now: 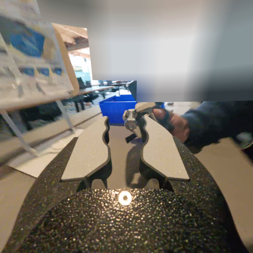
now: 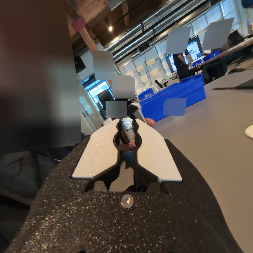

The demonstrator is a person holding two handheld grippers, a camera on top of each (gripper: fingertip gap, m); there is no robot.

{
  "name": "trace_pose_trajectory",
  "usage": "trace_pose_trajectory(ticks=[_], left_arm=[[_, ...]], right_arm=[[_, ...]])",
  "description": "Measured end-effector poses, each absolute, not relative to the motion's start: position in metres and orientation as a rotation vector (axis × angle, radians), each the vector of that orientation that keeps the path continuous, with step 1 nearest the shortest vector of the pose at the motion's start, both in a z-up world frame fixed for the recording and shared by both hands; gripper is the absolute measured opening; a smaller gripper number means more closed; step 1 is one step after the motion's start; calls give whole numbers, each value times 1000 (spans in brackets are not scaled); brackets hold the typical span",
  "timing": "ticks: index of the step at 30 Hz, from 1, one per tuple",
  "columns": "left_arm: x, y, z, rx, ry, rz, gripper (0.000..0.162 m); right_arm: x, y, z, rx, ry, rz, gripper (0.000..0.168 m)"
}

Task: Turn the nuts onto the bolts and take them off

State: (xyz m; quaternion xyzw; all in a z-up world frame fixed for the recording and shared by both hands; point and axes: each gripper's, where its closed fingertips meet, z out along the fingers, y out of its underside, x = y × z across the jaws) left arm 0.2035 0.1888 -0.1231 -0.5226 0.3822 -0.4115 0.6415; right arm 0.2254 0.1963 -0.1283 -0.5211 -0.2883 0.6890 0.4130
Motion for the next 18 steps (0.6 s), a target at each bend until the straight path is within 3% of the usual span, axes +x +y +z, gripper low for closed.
trace_pose_trajectory(ticks=[2,8,15,18], left_arm=[[202,192,-123,-1296,745,-1235,50],[207,193,-135,-1467,456,-1894,45],[214,185,-139,-1500,347,-2168,38],[214,184,-137,-1472,353,-2164,22]], right_arm=[[226,197,-128,-1305,-764,1665,16],[227,195,-125,-1282,-912,1415,16],[224,193,-124,-1267,-978,1321,16],[223,192,-124,-1267,-987,1321,16]])
